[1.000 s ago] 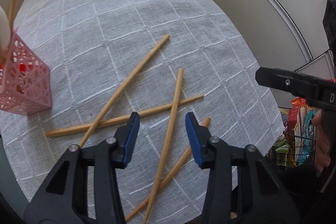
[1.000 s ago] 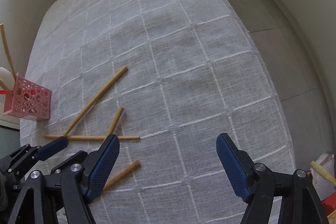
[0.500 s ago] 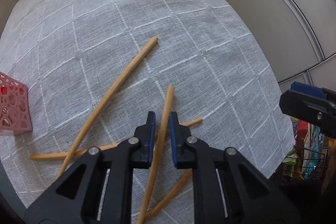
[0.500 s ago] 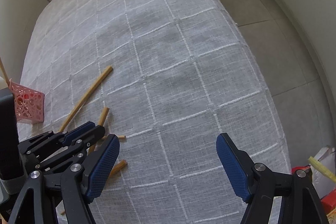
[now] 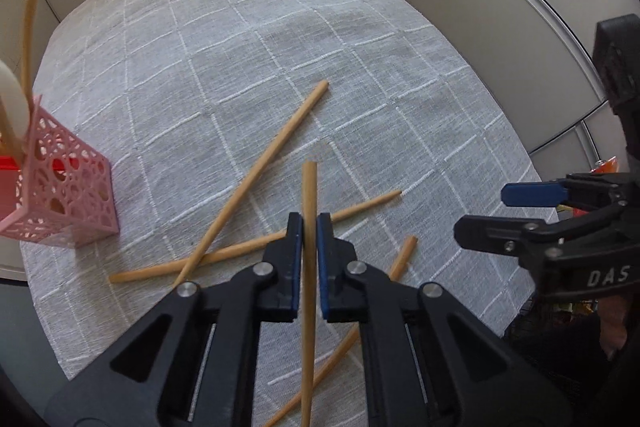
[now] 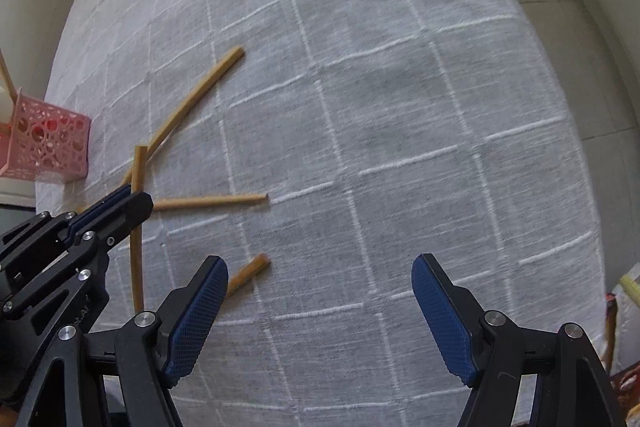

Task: Organize utensils
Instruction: 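Grasp a chopstick with the left gripper while the right gripper grasps another chopstick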

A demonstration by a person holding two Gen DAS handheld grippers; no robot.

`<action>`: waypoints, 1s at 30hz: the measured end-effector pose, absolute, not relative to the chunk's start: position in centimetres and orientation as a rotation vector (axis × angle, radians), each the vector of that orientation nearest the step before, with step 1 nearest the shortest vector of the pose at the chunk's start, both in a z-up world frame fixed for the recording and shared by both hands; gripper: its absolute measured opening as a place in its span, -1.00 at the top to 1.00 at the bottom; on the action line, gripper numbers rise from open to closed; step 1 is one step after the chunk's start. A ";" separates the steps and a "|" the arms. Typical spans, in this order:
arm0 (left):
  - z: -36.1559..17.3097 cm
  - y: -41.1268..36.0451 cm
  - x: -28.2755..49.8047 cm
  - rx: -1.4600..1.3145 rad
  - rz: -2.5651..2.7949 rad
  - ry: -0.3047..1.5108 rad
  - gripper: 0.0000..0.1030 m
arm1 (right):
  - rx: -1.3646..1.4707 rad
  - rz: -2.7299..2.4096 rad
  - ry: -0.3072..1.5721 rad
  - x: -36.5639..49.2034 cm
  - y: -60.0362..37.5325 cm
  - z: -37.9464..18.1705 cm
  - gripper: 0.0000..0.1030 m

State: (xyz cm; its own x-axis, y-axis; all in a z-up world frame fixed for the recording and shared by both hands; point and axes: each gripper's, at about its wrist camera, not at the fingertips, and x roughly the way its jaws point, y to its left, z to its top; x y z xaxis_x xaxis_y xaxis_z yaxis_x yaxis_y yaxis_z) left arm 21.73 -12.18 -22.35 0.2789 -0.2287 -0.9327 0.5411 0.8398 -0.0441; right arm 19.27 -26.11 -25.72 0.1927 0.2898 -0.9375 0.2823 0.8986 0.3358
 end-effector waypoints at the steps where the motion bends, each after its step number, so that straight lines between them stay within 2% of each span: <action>1: -22.2 -11.6 21.3 0.305 -0.527 1.178 0.84 | 0.502 0.020 1.411 19.3 -25.6 -26.1 -0.54; 6: -21.3 -8.8 20.9 0.290 -0.517 1.165 0.84 | 0.516 0.073 1.501 19.6 -22.9 -28.4 -0.09; 9: -20.7 -6.9 20.6 0.276 -0.506 1.154 0.84 | 0.514 0.075 1.529 19.8 -21.6 -29.3 -0.02; 25: -19.4 -0.7 20.9 0.191 -0.442 1.126 0.84 | 0.389 -0.087 1.420 22.0 -15.4 -29.2 0.33; 27: -19.2 -0.3 21.0 0.180 -0.434 1.120 0.84 | 0.399 -0.104 1.402 22.6 -15.0 -29.3 0.48; 30: -18.9 0.0 21.3 0.165 -0.421 1.112 0.84 | 0.447 -0.099 1.385 23.5 -15.3 -29.5 0.60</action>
